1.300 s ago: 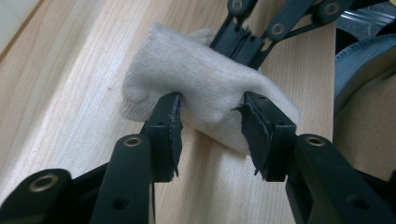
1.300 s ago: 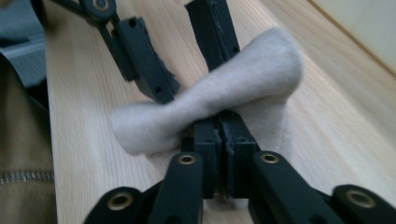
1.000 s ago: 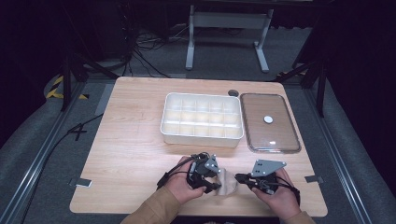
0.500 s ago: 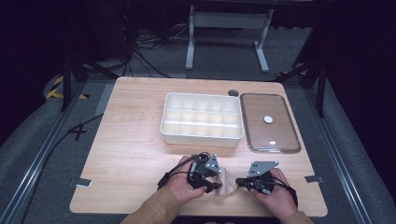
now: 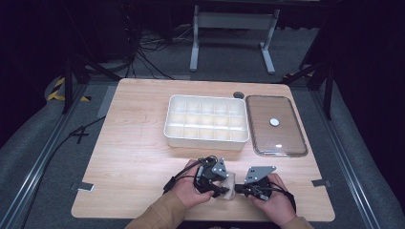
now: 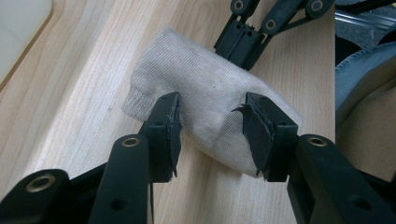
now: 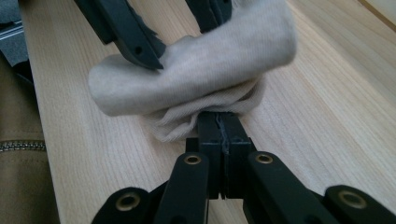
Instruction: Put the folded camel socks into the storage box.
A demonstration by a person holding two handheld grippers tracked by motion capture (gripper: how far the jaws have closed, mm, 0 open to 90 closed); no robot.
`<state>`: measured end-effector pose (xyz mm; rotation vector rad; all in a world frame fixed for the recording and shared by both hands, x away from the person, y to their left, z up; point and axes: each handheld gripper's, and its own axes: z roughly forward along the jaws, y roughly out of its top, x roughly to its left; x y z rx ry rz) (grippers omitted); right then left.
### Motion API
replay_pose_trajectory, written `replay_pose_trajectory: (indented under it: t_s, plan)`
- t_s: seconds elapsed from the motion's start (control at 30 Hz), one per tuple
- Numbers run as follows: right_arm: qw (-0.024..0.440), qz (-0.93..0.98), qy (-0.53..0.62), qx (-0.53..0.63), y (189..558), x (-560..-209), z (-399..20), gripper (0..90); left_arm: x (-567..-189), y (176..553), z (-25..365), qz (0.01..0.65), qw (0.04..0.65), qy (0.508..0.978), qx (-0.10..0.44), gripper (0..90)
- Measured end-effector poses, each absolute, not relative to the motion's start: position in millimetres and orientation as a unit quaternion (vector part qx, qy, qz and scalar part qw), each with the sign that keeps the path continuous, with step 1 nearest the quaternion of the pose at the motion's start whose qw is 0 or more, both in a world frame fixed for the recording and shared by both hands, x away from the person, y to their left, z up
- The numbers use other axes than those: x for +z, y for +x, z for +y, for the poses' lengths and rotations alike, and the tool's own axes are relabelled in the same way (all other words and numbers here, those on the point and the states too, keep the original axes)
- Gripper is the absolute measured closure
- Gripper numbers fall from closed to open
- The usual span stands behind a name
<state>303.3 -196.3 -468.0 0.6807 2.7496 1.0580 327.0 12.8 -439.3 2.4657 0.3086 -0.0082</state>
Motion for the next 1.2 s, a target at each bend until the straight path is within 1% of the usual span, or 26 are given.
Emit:
replay_pose_trajectory:
  t_s: [0.23, 0.33, 0.5, 0.63, 0.77, 0.87, 0.9, 0.93, 1.0, 1.03, 1.2]
  plan:
    - [0.057, 0.907, 0.226, 0.351, 302.8, -468.7, -194.8, 89.3, -441.6, 326.9, 7.7, 0.109, 0.309, 0.945, 0.002, 56.5]
    - [0.052, 0.907, 0.227, 0.352, 303.5, -469.1, -195.8, 88.8, -442.9, 325.6, 5.5, 0.121, 0.301, 0.946, -0.001, 56.7]
    - [0.052, 0.905, 0.234, 0.352, 303.2, -467.3, -200.4, 85.9, -443.7, 327.4, 4.1, 0.127, 0.297, 0.946, -0.008, 57.1]
    - [0.057, 0.898, 0.246, 0.360, 301.9, -459.5, -211.1, 85.9, -443.2, 327.7, 3.2, 0.130, 0.294, 0.947, -0.008, 57.2]
    - [0.076, 0.885, 0.247, 0.387, 298.2, -444.1, -218.2, 86.8, -442.8, 327.8, 2.7, 0.132, 0.293, 0.947, -0.005, 57.3]
    - [0.084, 0.871, 0.232, 0.424, 294.9, -435.3, -214.4, 83.7, -442.5, 327.6, 2.4, 0.135, 0.292, 0.947, -0.002, 57.3]
    - [0.084, 0.871, 0.232, 0.424, 294.9, -435.3, -214.4, 83.7, -442.5, 327.6, 2.4, 0.135, 0.292, 0.947, -0.002, 57.3]
    - [0.091, 0.864, 0.225, 0.441, 294.4, -435.2, -208.3, 80.2, -442.5, 327.6, 2.3, 0.136, 0.292, 0.947, -0.003, 57.3]
    - [0.094, 0.861, 0.224, 0.447, 294.9, -435.9, -207.3, 79.5, -442.5, 327.5, 2.4, 0.136, 0.292, 0.947, -0.002, 57.3]
    - [0.097, 0.855, 0.230, 0.454, 296.6, -437.9, -206.7, 79.5, -442.5, 327.4, 2.3, 0.135, 0.292, 0.947, -0.001, 57.3]
    - [0.084, 0.851, 0.233, 0.463, 298.7, -446.9, -203.9, 80.6, -442.2, 326.2, 2.3, 0.136, 0.291, 0.947, -0.001, 57.2]
